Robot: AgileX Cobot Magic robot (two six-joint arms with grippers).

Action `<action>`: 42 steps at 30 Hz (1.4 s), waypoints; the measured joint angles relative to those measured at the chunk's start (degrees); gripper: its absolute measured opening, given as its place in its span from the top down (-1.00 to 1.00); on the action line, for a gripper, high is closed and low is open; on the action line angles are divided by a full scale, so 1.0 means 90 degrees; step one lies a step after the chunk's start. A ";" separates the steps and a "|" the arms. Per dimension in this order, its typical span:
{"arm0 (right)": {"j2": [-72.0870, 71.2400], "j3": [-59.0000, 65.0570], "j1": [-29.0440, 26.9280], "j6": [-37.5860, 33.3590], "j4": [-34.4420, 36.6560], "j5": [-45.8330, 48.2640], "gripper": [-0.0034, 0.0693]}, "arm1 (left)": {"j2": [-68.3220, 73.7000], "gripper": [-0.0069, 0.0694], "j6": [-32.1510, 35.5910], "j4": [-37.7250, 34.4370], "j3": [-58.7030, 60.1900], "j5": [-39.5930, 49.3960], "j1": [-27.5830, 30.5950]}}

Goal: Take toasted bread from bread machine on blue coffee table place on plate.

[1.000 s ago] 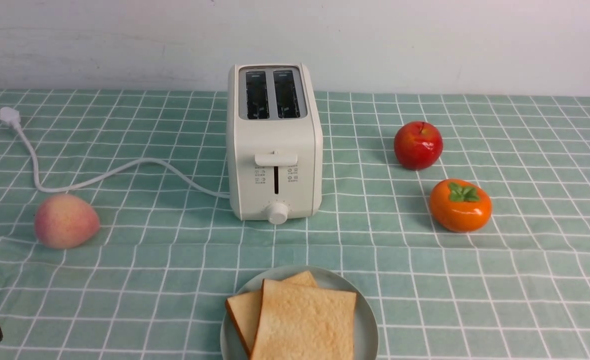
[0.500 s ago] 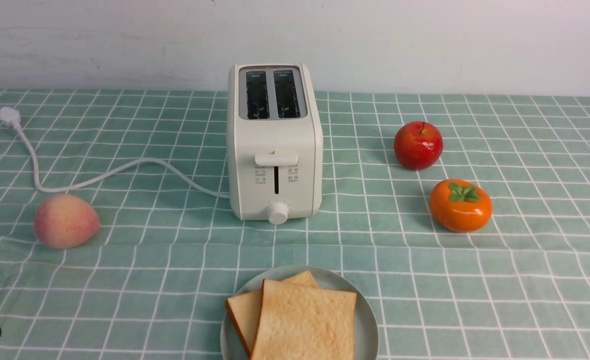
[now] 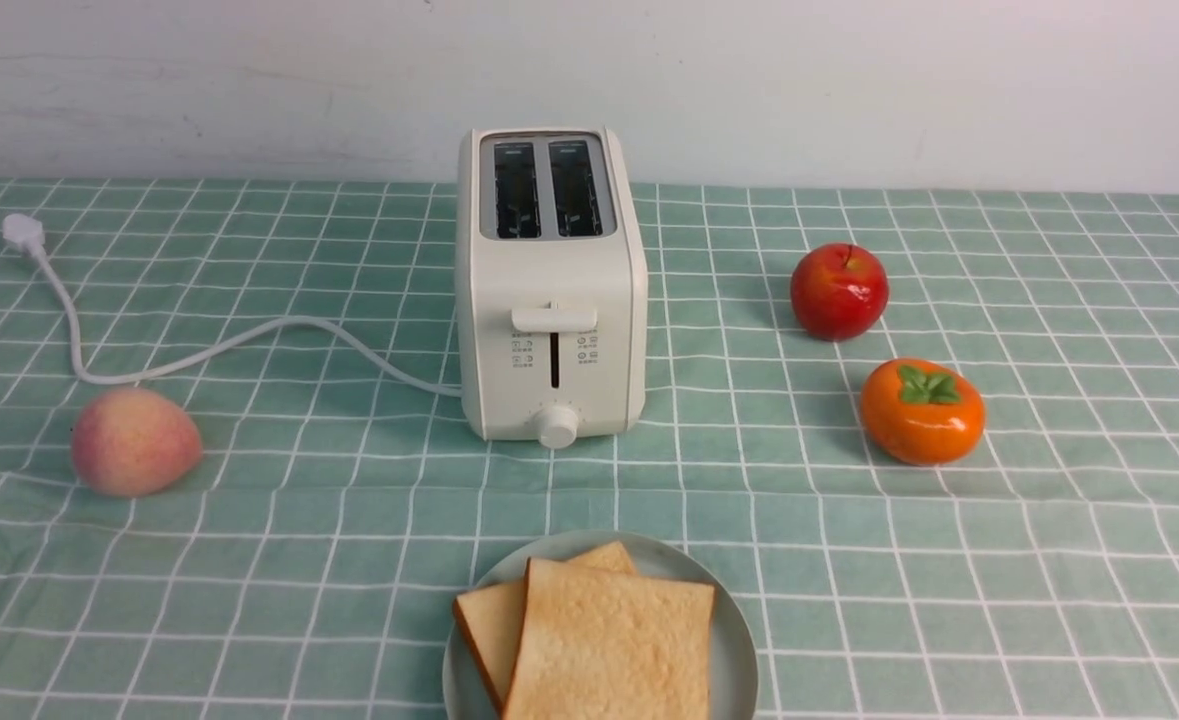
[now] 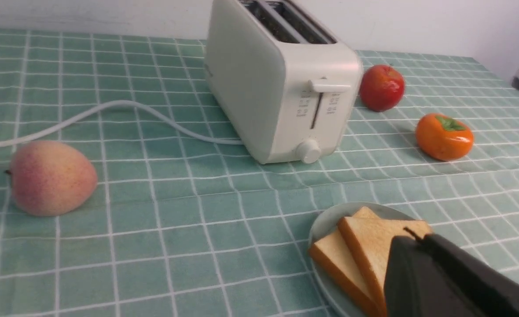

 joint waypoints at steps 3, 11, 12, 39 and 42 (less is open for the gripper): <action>0.0000 0.0000 0.0000 0.0000 0.0000 0.0000 0.82 | -0.0330 0.83 -0.0563 0.0448 0.0443 -0.0383 0.0437; 0.0000 0.0000 0.0000 0.0000 0.0000 -0.0006 0.79 | -0.1319 0.81 -0.1883 0.1671 0.2175 -0.1316 0.0931; 0.0000 0.0000 0.0000 0.0000 0.0000 -0.0006 0.79 | -0.1341 0.81 -0.1903 0.1694 0.2356 -0.1349 0.0937; 0.0000 0.0000 0.0000 0.0000 -0.0017 -0.0006 0.70 | -0.1355 0.74 -0.1966 0.1712 0.3194 -0.1441 0.0937; 0.0000 0.0000 0.0000 0.0000 -0.0017 -0.0006 0.68 | -0.1355 0.72 -0.1966 0.1712 0.3194 -0.1441 0.0937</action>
